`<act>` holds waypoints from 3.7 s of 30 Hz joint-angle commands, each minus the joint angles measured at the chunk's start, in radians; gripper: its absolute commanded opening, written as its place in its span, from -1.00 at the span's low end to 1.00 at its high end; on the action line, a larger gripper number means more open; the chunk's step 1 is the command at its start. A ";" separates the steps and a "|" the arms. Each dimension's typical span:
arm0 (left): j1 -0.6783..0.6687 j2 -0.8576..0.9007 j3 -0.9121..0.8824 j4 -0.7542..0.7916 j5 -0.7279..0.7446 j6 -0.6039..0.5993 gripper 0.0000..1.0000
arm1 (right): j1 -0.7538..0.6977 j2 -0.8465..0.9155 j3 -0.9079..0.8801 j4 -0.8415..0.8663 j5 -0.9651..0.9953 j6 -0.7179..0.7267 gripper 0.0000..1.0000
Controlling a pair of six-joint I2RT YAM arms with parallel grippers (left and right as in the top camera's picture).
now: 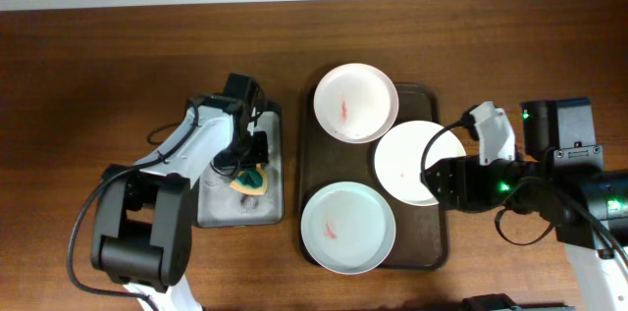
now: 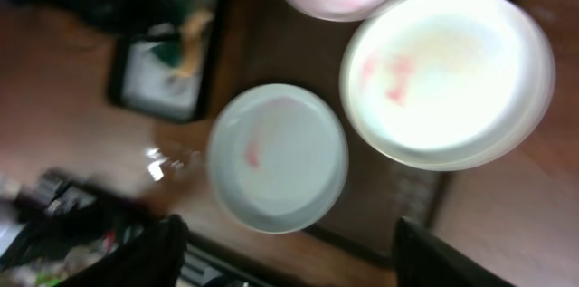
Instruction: Clean dirty plates on tray and stack at the side
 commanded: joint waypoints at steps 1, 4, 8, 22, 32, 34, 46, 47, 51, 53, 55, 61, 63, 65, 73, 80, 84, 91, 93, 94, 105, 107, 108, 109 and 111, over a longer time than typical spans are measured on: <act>-0.004 -0.053 0.151 -0.104 0.015 0.017 -1.00 | 0.005 0.008 -0.007 -0.016 0.143 0.095 0.44; -0.004 -0.117 0.254 -0.220 0.015 0.029 -1.00 | 0.005 0.060 -0.080 -0.063 0.137 0.120 0.43; -0.004 -0.220 0.302 -0.312 0.016 0.030 -1.00 | 0.006 0.138 -0.336 0.032 0.012 0.042 0.13; -0.051 -0.300 0.302 -0.433 0.048 0.044 -1.00 | 0.247 0.422 -0.712 0.691 0.158 0.332 -0.53; -0.182 -0.298 0.281 -0.327 0.049 0.017 -1.00 | 0.213 0.423 -0.694 0.851 0.399 0.393 -0.92; -0.197 -0.297 0.246 -0.288 0.058 -0.011 -1.00 | 0.213 0.423 -0.692 0.846 0.363 0.393 -0.92; -0.399 -0.065 -0.158 0.397 0.486 -0.238 -1.00 | 0.213 0.423 -0.692 0.835 0.336 0.393 -0.92; -0.413 -0.044 -0.158 0.418 0.485 -0.255 -1.00 | 0.213 0.423 -0.692 0.835 0.335 0.393 -0.92; -0.443 0.102 -0.158 0.500 0.486 -0.349 -1.00 | 0.213 0.423 -0.692 0.832 0.325 0.393 -0.92; -0.435 0.164 -0.158 0.485 0.485 -0.355 -1.00 | 0.213 0.423 -0.692 0.832 0.314 0.393 -0.92; -0.412 0.165 -0.153 0.410 0.404 -0.355 -1.00 | 0.213 0.423 -0.692 0.832 0.313 0.393 -0.92; -0.315 0.103 0.000 0.047 -0.092 -0.283 -1.00 | 0.213 0.423 -0.692 0.827 0.314 0.393 -0.92; -0.290 0.098 0.016 0.065 -0.086 -0.283 -1.00 | 0.213 0.423 -0.692 0.827 0.314 0.393 -0.92; -0.293 0.100 0.016 0.126 -0.020 -0.283 -1.00 | 0.213 0.423 -0.692 0.828 0.313 0.380 -0.92; -0.453 0.186 0.016 0.464 0.407 -0.342 -1.00 | 0.215 0.423 -0.692 0.832 0.283 0.269 -0.92; -0.492 0.224 0.016 0.592 0.506 -0.344 -0.97 | 0.215 0.423 -0.692 0.831 0.283 0.256 -0.92; -0.417 0.224 0.016 0.611 0.325 -0.337 -1.00 | 0.215 0.423 -0.692 0.819 0.283 0.249 -0.92; -0.210 0.224 0.085 0.459 0.299 -0.180 -1.00 | 0.215 0.423 -0.692 0.806 0.283 0.249 -0.92; -0.209 0.224 0.166 0.270 0.227 -0.119 -1.00 | 0.215 0.423 -0.692 0.806 0.283 0.249 -0.92; -0.214 0.224 0.195 0.209 0.216 -0.109 -1.00 | 0.215 0.423 -0.692 0.806 0.284 0.249 -0.92; -0.177 0.089 0.510 -0.473 0.044 -0.058 -1.00 | 0.215 0.423 -0.665 0.763 0.284 0.248 -0.92; -0.120 -0.022 0.494 -0.554 -0.095 -0.058 -1.00 | 0.214 0.414 -0.600 0.686 0.288 0.238 -0.92; -0.103 -0.048 0.465 -0.550 -0.113 -0.058 -1.00 | 0.214 0.406 -0.561 0.644 0.292 0.238 -0.92; -0.088 -0.067 0.416 -0.523 -0.114 -0.058 -1.00 | 0.215 0.400 -0.530 0.612 0.296 0.238 -0.92; -0.060 -0.093 0.253 -0.411 -0.111 -0.058 -1.00 | 0.215 0.380 -0.445 0.533 0.309 0.238 -0.92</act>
